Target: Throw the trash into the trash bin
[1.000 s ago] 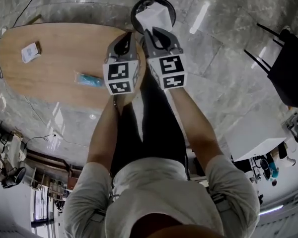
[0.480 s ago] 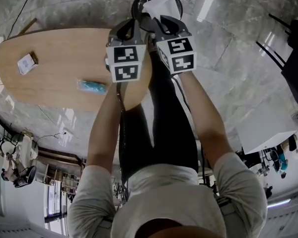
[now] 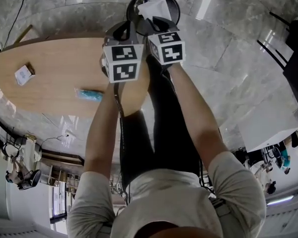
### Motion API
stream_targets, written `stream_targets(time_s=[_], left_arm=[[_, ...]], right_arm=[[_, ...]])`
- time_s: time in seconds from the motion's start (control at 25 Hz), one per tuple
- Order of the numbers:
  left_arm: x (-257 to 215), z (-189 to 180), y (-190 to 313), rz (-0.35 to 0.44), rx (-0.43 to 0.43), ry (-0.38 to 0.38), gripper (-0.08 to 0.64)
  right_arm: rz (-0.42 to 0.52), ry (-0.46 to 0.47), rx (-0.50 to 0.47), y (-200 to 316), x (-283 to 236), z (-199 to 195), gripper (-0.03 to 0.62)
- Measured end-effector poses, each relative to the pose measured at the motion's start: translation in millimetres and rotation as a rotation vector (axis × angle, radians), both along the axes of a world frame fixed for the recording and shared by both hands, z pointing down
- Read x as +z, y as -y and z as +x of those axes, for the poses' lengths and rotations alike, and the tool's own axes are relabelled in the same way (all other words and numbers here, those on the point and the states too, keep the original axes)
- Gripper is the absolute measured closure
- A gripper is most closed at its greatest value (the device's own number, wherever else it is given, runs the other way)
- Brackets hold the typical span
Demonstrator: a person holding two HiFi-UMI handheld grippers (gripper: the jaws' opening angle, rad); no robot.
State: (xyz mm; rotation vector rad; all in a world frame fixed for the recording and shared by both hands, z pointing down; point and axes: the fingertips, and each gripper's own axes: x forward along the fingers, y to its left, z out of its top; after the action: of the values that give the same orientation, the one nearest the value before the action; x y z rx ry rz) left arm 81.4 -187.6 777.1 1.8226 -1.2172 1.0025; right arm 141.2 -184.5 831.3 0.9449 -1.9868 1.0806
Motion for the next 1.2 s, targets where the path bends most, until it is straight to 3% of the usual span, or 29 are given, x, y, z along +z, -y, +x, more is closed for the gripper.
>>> stream_targets(time_s=[0.2, 0.44, 0.84, 1.2], left_arm=[[10, 0, 4, -0.019, 0.036, 0.032, 0.541], [31, 9, 17, -0.021, 0.24, 0.1, 0.541], [49, 8, 11, -0.049, 0.28, 0.124, 0.541], [50, 10, 18, -0.043, 0.254, 0.099, 0.541]], right_arm=[[-0.029, -0.011, 0.008, -3, 23, 7, 0.54], [-0.077, -0.001, 0.097, 0, 49, 11, 0.54], [-0.169, -0.021, 0.103, -11, 111, 13, 0.54], [-0.16, -0.022, 0.083, -9, 120, 11, 0.537]])
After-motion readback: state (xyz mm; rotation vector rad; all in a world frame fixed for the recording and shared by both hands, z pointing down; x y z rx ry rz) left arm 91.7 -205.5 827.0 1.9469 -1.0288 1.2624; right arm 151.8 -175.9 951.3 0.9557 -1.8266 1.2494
